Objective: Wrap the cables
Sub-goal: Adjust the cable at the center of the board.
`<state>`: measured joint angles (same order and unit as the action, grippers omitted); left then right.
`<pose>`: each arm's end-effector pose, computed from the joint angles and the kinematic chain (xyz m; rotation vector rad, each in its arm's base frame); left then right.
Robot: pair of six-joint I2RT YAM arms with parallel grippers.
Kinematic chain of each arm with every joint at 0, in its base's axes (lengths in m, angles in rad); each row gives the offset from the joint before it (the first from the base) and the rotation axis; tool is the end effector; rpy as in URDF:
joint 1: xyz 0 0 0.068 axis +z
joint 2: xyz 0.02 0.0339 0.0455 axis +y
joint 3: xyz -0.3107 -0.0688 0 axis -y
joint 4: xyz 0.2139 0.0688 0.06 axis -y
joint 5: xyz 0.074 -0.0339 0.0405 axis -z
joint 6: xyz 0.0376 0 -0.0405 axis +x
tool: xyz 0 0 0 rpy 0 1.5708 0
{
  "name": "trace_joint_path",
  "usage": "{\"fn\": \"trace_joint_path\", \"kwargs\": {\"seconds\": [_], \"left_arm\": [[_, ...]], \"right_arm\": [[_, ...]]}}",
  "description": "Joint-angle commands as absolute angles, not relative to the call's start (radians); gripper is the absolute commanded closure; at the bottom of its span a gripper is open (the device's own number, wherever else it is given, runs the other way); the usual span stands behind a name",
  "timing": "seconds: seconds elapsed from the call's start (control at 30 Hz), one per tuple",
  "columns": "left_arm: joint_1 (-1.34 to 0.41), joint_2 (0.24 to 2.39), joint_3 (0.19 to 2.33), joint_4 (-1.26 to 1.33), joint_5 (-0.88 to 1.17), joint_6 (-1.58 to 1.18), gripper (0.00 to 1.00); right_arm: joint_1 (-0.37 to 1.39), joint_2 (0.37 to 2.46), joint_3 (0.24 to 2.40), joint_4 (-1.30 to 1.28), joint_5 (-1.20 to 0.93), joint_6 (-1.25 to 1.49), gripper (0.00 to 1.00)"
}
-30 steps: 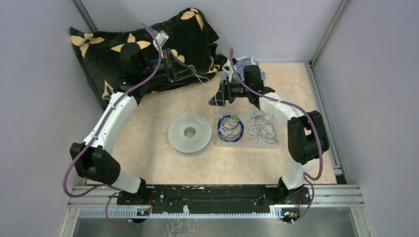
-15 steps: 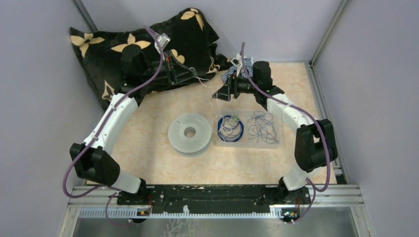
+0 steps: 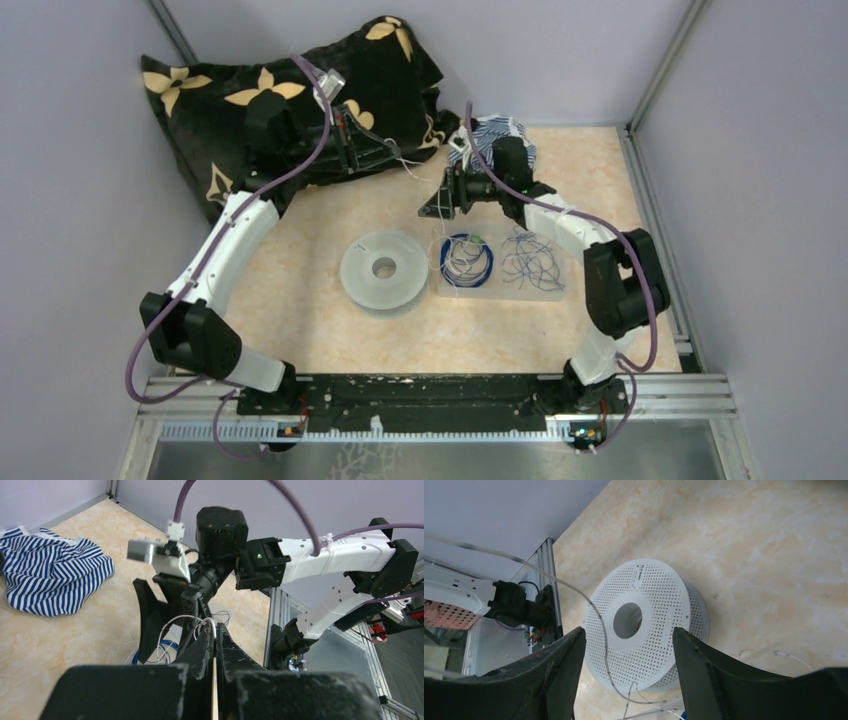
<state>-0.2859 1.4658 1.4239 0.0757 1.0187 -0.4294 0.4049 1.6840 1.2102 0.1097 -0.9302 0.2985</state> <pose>0.2762 -0.1146 0.4766 0.7505 1.5453 -1.3168 0.3217 0.1707 0.3437 -0.7601 1.8697 1.3514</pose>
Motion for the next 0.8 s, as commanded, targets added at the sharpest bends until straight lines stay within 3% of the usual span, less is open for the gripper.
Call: {"fn": "trace_joint_path", "kwargs": {"seconds": [0.0,0.27,0.43,0.77], "left_arm": [[-0.29,1.428,1.412,0.123,1.02,-0.432,1.0],[-0.289,1.403,1.386,0.187,1.071,-0.493,1.0],[-0.287,1.376,1.386,0.19,1.124,-0.507,1.0],[-0.287,1.335,1.438,0.146,1.264,-0.504,1.0]], "right_arm": [[0.434,1.724,1.184,0.157,-0.953,0.283,0.36],[0.431,1.75,1.209,0.066,-0.765,0.175,0.48],[0.369,1.702,1.235,0.067,-0.472,0.115,0.59],[0.199,1.61,1.274,0.134,-0.014,-0.117,0.71]]}}
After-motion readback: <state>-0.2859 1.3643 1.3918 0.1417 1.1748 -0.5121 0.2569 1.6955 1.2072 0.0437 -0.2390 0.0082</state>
